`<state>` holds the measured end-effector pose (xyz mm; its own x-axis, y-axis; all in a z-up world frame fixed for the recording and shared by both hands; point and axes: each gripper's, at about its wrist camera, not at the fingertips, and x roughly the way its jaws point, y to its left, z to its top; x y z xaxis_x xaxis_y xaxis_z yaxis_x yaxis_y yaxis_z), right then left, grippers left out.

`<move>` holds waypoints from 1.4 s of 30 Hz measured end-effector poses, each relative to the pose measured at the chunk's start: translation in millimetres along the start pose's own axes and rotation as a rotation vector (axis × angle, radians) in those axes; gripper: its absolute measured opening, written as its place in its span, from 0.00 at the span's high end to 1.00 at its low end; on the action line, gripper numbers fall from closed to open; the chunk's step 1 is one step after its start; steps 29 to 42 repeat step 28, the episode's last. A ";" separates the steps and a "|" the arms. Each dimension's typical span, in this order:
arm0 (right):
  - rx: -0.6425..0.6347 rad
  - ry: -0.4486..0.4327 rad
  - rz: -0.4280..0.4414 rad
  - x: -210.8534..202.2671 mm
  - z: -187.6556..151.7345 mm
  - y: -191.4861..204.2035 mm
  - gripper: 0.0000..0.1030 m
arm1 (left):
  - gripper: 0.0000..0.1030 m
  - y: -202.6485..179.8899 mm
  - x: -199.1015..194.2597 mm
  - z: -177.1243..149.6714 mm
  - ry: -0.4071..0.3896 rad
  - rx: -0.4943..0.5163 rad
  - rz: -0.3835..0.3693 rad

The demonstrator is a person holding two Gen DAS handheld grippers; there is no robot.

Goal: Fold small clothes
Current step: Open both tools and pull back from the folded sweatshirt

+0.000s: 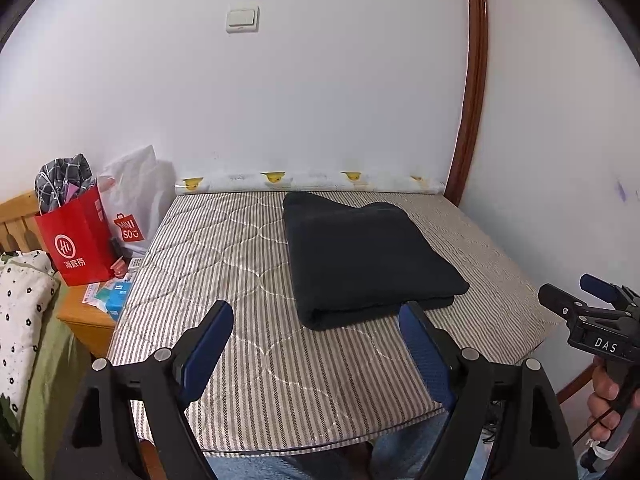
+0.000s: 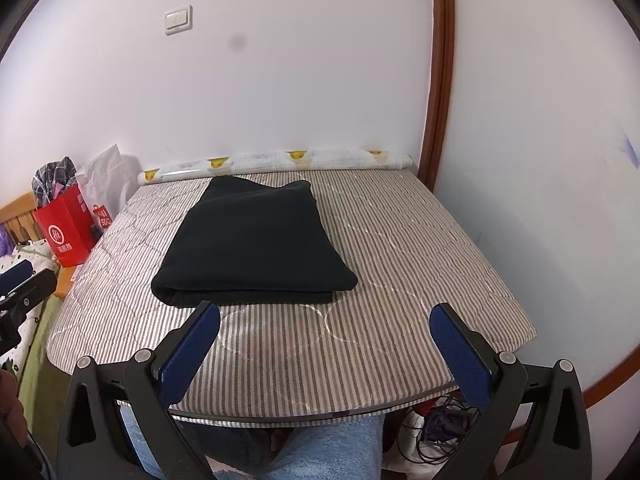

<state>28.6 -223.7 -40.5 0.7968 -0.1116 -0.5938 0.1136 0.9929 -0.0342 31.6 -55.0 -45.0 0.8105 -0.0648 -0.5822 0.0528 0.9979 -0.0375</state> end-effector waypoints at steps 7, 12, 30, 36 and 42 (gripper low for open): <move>-0.005 0.004 -0.005 0.6 -0.8 3.8 0.00 | 0.19 3.5 -1.0 -0.1 0.002 -0.006 0.002; -0.005 0.004 -0.013 0.2 -1.2 4.9 0.00 | 0.18 4.0 1.4 -1.6 0.009 -0.007 0.002; 0.004 -0.004 -0.008 -0.3 -1.7 -4.4 0.00 | 0.17 4.8 0.9 -3.6 0.005 -0.010 -0.003; 0.004 -0.004 -0.008 -0.3 -1.7 -4.4 0.00 | 0.17 4.8 0.9 -3.6 0.005 -0.010 -0.003; 0.004 -0.004 -0.008 -0.3 -1.7 -4.4 0.00 | 0.17 4.8 0.9 -3.6 0.005 -0.010 -0.003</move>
